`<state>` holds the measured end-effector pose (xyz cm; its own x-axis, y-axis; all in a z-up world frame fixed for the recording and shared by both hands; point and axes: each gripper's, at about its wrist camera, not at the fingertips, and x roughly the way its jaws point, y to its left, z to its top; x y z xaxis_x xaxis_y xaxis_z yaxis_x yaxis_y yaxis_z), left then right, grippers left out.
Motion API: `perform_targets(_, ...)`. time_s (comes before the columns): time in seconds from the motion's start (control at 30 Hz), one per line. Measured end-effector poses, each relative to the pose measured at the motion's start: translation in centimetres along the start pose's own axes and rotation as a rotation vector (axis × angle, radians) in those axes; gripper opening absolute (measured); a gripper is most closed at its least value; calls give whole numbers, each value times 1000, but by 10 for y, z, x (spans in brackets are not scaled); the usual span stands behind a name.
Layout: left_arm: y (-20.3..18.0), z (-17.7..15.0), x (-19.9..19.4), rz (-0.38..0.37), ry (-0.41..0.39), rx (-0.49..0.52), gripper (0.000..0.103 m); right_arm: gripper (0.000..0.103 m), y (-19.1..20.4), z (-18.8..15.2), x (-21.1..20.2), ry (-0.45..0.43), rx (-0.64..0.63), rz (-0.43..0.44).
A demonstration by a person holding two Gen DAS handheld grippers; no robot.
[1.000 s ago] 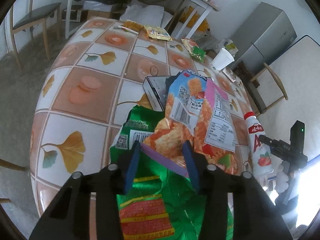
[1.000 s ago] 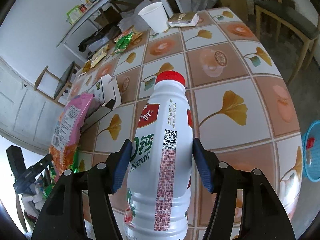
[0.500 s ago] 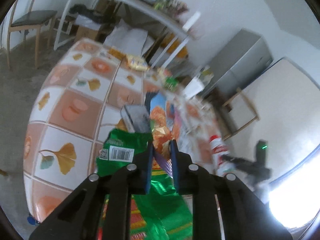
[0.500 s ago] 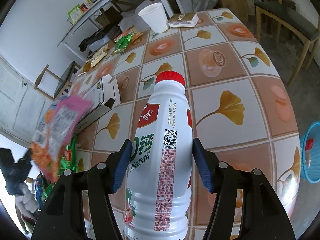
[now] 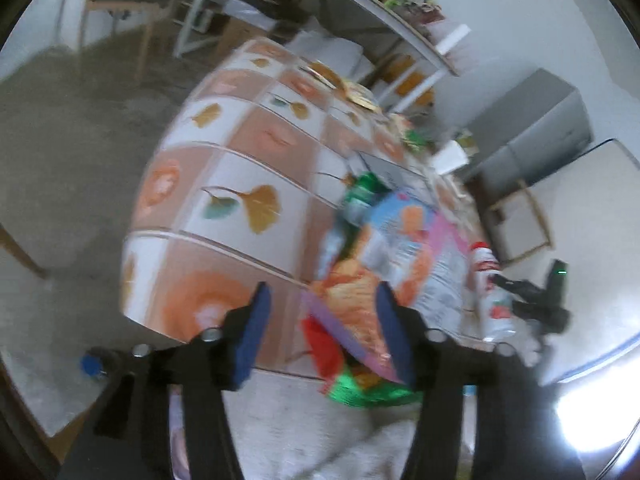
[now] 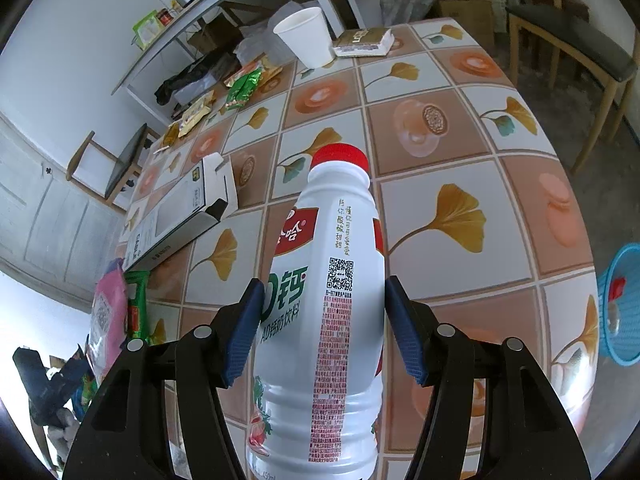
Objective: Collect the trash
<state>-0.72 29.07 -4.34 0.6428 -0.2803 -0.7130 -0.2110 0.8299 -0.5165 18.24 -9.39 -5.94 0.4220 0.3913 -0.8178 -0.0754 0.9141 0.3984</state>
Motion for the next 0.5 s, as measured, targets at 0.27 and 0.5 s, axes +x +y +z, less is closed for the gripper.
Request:
perform_targets(0.27,-43,61,-22,50,-150,220,77,58,3,2,2,5,-7,-10)
perform_targets(0.5,-155,120,80,29,104,733,89,58,4,1,3,2,-12,-3)
